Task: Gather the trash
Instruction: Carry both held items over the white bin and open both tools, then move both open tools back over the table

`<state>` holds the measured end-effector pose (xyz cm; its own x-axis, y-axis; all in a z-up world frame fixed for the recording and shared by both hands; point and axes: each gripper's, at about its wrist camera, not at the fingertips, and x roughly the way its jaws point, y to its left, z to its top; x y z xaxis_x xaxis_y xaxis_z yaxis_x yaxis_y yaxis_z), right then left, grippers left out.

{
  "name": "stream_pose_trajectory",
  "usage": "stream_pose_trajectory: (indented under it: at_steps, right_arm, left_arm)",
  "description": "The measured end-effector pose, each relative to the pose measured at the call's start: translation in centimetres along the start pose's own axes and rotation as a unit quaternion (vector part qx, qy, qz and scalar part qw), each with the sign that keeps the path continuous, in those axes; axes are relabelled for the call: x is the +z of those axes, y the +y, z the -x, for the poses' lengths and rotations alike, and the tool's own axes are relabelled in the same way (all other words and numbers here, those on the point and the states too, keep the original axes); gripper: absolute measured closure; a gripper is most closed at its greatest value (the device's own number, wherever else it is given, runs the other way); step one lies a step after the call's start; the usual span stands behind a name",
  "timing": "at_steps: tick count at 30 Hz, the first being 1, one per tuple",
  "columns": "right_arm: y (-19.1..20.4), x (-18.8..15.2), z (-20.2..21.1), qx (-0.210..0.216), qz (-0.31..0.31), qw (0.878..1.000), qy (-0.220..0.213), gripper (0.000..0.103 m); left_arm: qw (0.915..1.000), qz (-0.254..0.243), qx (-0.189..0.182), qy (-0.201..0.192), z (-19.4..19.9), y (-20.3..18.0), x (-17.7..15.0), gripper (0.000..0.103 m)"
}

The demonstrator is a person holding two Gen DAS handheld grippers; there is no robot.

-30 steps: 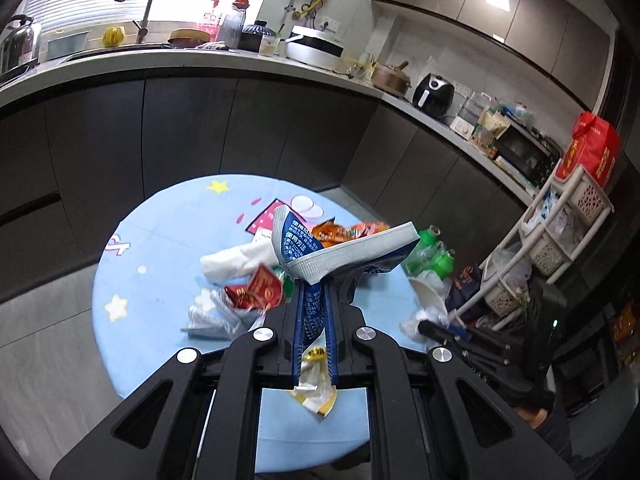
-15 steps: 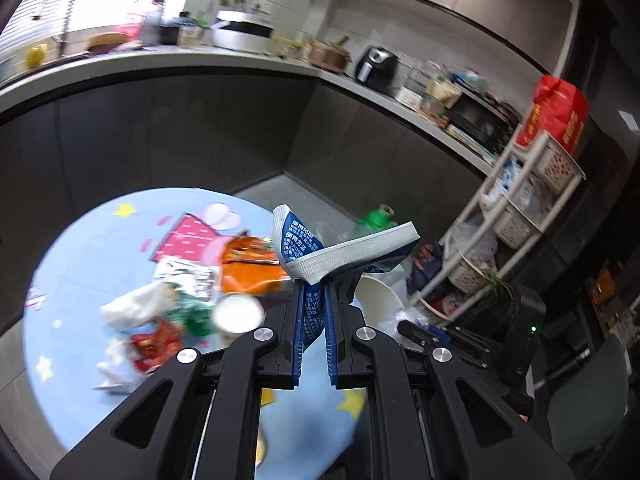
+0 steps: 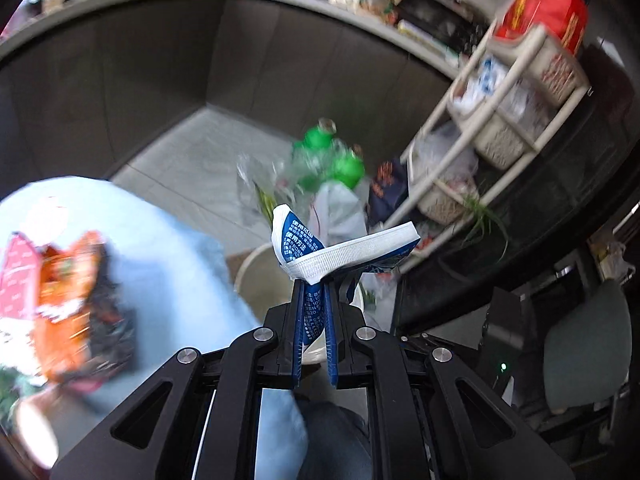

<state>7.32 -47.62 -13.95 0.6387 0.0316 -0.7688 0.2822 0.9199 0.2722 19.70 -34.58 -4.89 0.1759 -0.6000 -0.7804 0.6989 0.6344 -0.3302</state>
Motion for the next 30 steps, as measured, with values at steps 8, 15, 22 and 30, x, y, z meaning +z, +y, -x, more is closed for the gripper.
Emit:
stream_pose_trajectory:
  at_steps: [8, 15, 22, 30]
  right_arm:
    - [-3.2, -0.7, -4.8, 0.011, -0.019, 0.999, 0.029, 0.087]
    - [-3.8, -1.3, -5.6, 0.022, -0.007, 0.999, 0.022, 0.034]
    - [-2.7, -1.2, -3.5, 0.031, 0.027, 0.999, -0.013, 0.004]
    - [-1.8, -0.5, -1.1, 0.015, 0.022, 0.999, -0.022, 0.004]
  left_arm:
    - [0.9962, -0.013, 0.024, 0.082, -9.8, 0.3, 0.8, 0.094]
    - [0.9982, -0.003, 0.032, 0.050, -10.5, 0.6, 1.1, 0.022]
    - [0.9989, 0.005, 0.046, -0.004, -7.9, 0.1, 1.5, 0.009]
    - [0.9982, 0.009, 0.055, -0.021, -4.5, -0.9, 1.2, 0.009]
